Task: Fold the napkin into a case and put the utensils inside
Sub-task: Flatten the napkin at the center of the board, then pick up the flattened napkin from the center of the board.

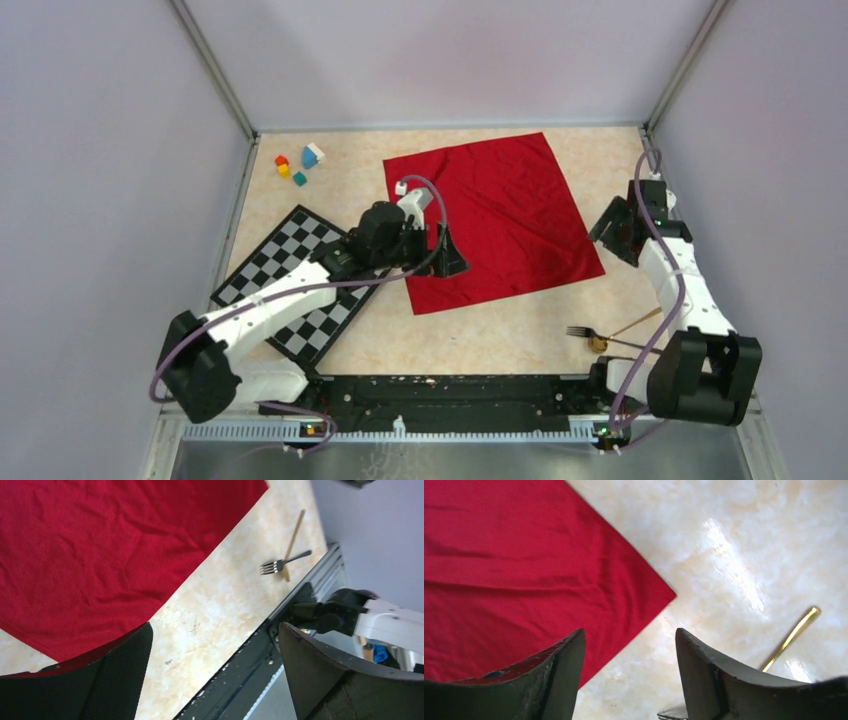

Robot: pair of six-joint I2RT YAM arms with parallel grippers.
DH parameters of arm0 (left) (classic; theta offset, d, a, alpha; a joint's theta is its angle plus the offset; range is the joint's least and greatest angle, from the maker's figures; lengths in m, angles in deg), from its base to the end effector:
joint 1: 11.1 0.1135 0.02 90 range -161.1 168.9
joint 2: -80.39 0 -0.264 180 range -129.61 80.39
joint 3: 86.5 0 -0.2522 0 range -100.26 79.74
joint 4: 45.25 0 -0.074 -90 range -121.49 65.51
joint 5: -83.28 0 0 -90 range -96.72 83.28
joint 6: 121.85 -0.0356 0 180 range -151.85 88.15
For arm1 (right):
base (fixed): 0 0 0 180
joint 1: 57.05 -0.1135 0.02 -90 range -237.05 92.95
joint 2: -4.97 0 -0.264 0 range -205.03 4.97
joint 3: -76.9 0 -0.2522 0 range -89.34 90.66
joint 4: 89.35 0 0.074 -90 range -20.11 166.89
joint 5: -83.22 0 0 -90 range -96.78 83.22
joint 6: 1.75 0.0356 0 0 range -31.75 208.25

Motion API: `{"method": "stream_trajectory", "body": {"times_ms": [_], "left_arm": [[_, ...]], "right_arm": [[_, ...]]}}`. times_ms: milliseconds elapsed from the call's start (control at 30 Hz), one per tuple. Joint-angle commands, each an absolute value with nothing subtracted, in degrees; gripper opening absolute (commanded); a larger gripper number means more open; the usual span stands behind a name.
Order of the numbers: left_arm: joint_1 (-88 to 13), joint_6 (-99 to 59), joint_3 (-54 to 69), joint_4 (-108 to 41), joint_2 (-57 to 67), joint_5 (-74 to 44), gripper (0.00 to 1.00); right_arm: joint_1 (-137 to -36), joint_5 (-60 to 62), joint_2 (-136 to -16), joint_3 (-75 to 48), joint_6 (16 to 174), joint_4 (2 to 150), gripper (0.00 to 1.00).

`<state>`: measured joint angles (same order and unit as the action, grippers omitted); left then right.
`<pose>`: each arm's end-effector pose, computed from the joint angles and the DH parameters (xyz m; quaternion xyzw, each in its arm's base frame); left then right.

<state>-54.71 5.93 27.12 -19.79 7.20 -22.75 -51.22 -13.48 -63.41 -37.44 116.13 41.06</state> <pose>0.2000 -0.2041 0.2785 0.1113 0.8627 -0.4043 0.2828 0.2398 -0.0287 0.2604 0.2920 0.8987 0.0074 0.3271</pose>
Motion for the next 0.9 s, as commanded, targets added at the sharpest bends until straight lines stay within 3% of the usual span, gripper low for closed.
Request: {"method": "stream_trajectory", "body": {"times_ms": [0,200,867], "left_arm": [[-54.78,9.06,29.12,-17.97,12.81,-21.99,0.99],[-54.79,6.79,30.68,-14.94,18.52,-19.23,0.99],[-54.6,1.58,33.11,-10.72,25.91,-12.17,0.99]], "right_arm": [[-49.23,-17.19,-70.38,-34.77,117.47,34.12,0.62],[-48.94,-18.99,-79.94,-33.31,114.93,32.87,0.52],[-48.87,-18.09,-90.3,-29.26,112.86,36.8,0.49]]}}
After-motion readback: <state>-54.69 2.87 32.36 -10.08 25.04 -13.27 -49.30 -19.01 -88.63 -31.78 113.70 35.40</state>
